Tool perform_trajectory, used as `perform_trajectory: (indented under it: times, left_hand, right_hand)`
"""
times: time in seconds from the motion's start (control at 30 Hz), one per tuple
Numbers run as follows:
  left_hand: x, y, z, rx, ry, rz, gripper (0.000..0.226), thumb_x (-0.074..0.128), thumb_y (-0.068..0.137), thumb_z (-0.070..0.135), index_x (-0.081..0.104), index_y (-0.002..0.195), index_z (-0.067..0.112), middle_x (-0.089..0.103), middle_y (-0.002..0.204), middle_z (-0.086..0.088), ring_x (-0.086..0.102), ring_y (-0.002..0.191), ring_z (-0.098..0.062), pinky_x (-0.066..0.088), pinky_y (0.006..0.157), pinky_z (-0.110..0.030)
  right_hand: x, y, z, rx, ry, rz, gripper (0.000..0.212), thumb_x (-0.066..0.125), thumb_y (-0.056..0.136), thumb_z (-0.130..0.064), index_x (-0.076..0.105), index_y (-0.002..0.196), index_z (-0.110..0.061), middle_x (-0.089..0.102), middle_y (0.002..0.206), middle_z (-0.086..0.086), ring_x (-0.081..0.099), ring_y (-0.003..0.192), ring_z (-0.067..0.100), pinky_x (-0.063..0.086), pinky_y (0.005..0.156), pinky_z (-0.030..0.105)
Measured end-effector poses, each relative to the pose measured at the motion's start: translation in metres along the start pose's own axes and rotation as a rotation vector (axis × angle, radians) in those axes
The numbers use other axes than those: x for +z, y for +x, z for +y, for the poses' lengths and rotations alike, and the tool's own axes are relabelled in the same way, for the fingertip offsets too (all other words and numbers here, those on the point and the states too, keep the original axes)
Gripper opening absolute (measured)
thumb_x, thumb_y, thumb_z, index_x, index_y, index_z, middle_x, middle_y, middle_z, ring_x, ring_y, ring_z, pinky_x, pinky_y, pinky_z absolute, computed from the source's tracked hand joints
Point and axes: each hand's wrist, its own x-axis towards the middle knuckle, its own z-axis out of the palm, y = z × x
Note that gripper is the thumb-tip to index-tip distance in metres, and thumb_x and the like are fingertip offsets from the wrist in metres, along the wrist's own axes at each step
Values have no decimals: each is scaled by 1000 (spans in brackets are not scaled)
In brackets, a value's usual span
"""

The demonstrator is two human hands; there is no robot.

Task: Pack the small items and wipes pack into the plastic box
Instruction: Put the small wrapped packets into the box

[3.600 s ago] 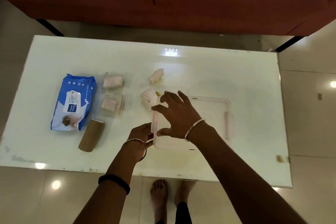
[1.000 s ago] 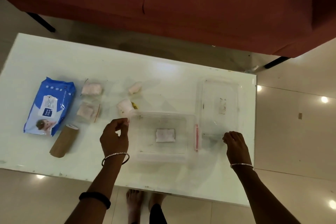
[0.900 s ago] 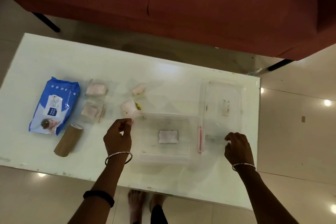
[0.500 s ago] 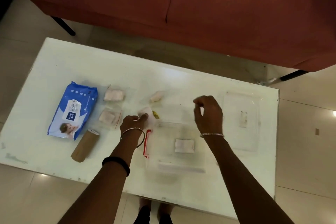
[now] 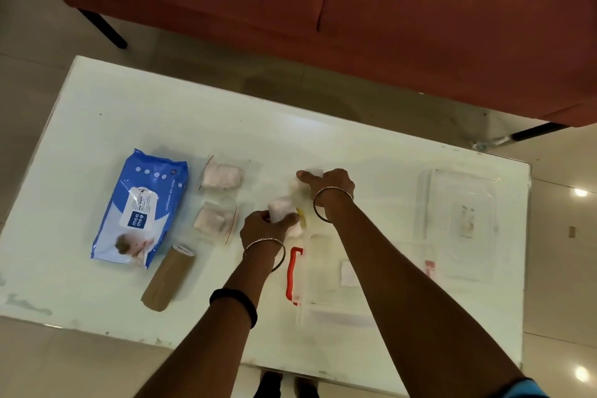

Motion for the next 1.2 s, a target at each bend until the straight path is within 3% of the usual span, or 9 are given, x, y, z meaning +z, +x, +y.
perform_trajectory:
  times: [0.07, 0.2, 0.37, 0.5, 0.63, 0.73, 0.93, 1.07, 1.2]
  left_hand:
    - [-5, 6, -4, 35, -12, -19, 56, 81, 62, 48, 69, 98, 6, 71, 96, -10, 66, 89, -29, 51, 76, -33]
    - [-16, 8, -7, 101, -117, -16, 46, 85, 62, 37, 58, 91, 13, 61, 82, 1, 57, 68, -11, 40, 56, -21]
    - [-33, 7, -2, 141, -315, -92, 54, 81, 69, 17, 44, 108, 12, 54, 86, 3, 57, 74, -11, 56, 66, -35]
    - [-42, -10, 4, 258, -413, -190, 45, 71, 79, 10, 43, 112, 18, 57, 92, 8, 58, 80, -5, 52, 56, -17]
    - [-43, -36, 10, 330, -551, -377, 44, 65, 74, 10, 53, 117, 9, 66, 99, -20, 64, 89, -31, 59, 76, -45]
    - [-39, -56, 9, 378, -635, -451, 35, 59, 77, 3, 59, 108, 19, 71, 74, -10, 68, 66, -28, 57, 66, -44]
    - [-37, -74, -9, 302, -685, -431, 37, 66, 70, 11, 62, 103, 26, 71, 78, 4, 70, 72, -21, 58, 67, -41]
    - [-42, -76, -20, 236, -665, -371, 48, 74, 57, 25, 65, 104, 30, 69, 95, -3, 66, 96, -29, 58, 80, -51]
    - [-47, -76, -29, 233, -638, -321, 43, 74, 59, 22, 65, 99, 36, 68, 98, 1, 64, 102, -27, 57, 82, -51]
  right_hand:
    - [8, 3, -1, 17, 115, -11, 55, 86, 59, -47, 67, 91, -7, 72, 103, 15, 69, 90, 32, 55, 76, 33]
    - [11, 6, 2, 10, 293, -66, 50, 90, 59, -26, 70, 99, -3, 72, 104, 17, 70, 94, 37, 60, 84, 45]
    - [-8, -10, -3, -79, 489, 18, 26, 82, 63, -14, 69, 85, -12, 67, 83, 6, 67, 72, 23, 63, 74, 44]
    - [-45, -42, 4, -211, 766, -21, 20, 70, 75, 0, 70, 94, -5, 66, 98, 11, 65, 92, 26, 61, 81, 45]
    - [-80, -78, 40, -331, 863, -116, 20, 62, 85, 0, 71, 97, -12, 68, 103, 8, 67, 98, 23, 59, 86, 38]
    - [-93, -96, 82, -349, 918, -117, 23, 60, 88, 1, 73, 101, -12, 71, 107, 4, 67, 98, 18, 57, 88, 36]
    - [-74, -114, 159, -81, 708, -38, 35, 76, 78, -1, 67, 110, -13, 75, 97, 5, 71, 90, 21, 60, 74, 31]
    - [-36, -107, 165, 45, 550, -6, 46, 82, 73, -7, 64, 115, -3, 76, 98, 12, 71, 84, 22, 59, 85, 42]
    - [-3, -89, 147, 105, 442, 49, 49, 86, 69, -20, 65, 111, -7, 74, 105, 14, 72, 95, 31, 56, 93, 44]
